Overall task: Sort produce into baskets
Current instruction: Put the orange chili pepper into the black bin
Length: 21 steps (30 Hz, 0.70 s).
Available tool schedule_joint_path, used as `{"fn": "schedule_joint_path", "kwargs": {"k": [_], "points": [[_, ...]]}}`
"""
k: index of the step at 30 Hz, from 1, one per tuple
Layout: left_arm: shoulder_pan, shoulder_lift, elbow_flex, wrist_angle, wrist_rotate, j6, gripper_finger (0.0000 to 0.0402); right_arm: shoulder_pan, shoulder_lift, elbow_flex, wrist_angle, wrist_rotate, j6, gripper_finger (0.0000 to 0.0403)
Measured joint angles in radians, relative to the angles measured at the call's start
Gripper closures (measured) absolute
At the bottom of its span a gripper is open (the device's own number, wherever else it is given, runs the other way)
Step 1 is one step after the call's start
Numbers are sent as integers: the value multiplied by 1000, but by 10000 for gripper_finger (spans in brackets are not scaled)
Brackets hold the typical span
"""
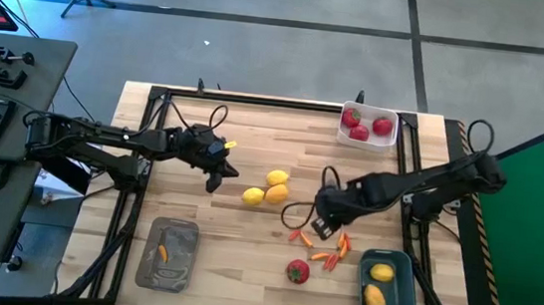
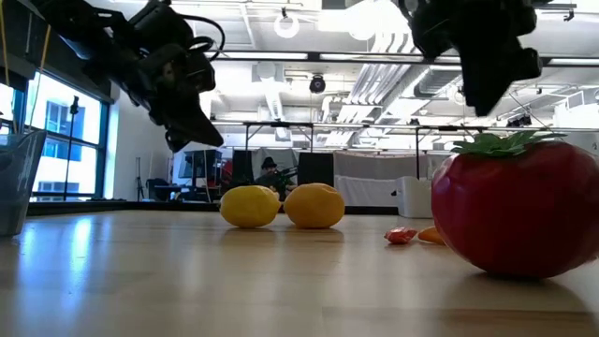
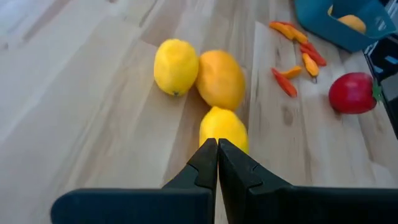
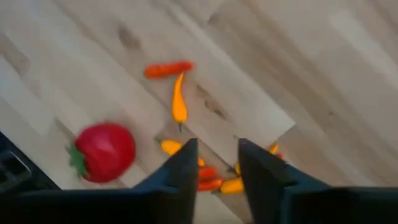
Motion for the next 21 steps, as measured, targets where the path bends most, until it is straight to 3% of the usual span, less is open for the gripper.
{"fn": "schedule_joint_path", "kwargs": {"k": [4,7,10,16,21], "points": [[-27,0,0,-10,-2,7,402,-2,67,0,1,-68,-82,214],[-53,0,0,2,-86,69,402,-18,116,0,34,-58,-269,193],[-77,0,0,3,-191,104,401,-59,179,0,94,-32,-521,192],[-123,0,0,-3,-223,193,401,-124,296,0,311,-103,-1007,201],[-151,0,0,18,-305,192,402,-126,347,0,379,-141,-1247,203]]}}
